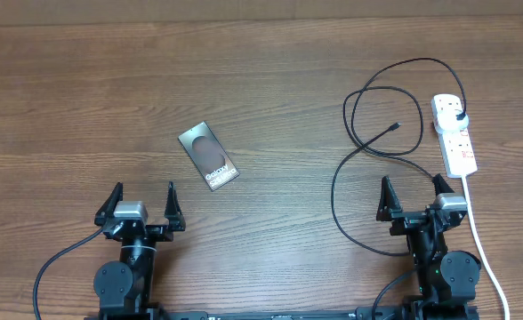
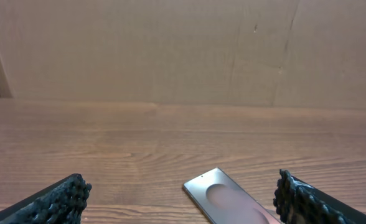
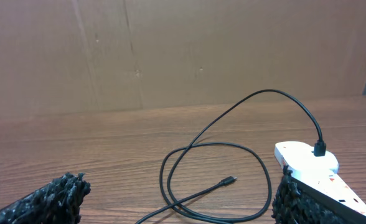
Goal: Plug charger to phone and switch on socket
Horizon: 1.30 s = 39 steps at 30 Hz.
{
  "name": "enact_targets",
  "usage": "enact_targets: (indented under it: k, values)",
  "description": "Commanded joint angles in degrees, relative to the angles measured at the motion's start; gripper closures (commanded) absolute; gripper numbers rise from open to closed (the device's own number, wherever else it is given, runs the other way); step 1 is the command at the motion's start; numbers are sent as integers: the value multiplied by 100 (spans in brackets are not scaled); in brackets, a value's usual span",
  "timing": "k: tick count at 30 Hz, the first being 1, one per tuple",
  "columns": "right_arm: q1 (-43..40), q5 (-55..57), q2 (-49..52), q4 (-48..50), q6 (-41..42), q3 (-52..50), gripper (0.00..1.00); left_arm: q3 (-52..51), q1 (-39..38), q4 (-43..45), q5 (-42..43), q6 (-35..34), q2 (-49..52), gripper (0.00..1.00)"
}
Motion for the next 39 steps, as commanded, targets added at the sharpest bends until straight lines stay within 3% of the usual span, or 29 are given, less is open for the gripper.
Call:
enact_targets:
  k: [1, 7, 17, 25, 31, 39]
  values:
    - [33, 35, -50, 15, -28, -83, 0, 376, 26, -170, 105, -264, 9, 0]
    - [33, 35, -50, 15, -28, -83, 0, 1705, 28, -1165, 83, -258, 852, 0]
    - [33, 35, -50, 15, -28, -83, 0, 3698, 26, -1611, 190, -260, 3458, 0]
    - [33, 35, -50, 15, -28, -83, 0, 5152, 26, -2382, 1515, -98, 5405, 0]
    - [33, 35, -50, 15, -28, -83, 0, 5281, 26, -3088, 2675, -90, 6258, 0]
    - [33, 35, -50, 15, -28, -83, 0, 5281, 26, -2774, 4015, -142, 6590, 0]
